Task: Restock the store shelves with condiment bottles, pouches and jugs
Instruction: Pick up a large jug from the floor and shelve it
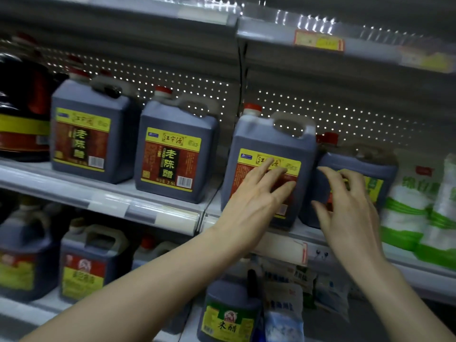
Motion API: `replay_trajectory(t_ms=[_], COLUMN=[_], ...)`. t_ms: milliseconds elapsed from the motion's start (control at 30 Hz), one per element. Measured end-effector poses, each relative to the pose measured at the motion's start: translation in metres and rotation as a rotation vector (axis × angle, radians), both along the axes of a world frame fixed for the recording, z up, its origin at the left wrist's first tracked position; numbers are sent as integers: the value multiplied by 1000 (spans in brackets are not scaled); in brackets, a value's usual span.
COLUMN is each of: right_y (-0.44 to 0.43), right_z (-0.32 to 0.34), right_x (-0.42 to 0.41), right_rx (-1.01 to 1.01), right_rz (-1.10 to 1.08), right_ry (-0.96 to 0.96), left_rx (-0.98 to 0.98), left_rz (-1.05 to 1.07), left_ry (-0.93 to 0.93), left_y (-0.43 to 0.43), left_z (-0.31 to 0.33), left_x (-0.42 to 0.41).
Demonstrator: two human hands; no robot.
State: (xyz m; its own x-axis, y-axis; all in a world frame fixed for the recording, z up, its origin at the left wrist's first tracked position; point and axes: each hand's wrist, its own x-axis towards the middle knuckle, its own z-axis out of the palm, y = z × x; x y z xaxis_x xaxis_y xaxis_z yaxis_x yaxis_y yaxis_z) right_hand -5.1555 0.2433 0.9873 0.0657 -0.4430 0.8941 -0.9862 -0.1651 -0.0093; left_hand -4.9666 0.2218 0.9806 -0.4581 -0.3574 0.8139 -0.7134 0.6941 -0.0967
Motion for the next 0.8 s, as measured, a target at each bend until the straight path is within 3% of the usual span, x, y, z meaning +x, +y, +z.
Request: replay_trajectory(t_ms=[500, 800], right_y=[-5, 4], right_z=[-18, -45], right_x=[113, 196], right_rx=[58, 175], right_rz=[182, 162], right_ry=[53, 63], left_rx=[74, 74], left_rz=[316, 303], left_ry=[-25, -45], left_y=[7, 9], left_z=[-28, -36], left_x=[139, 216])
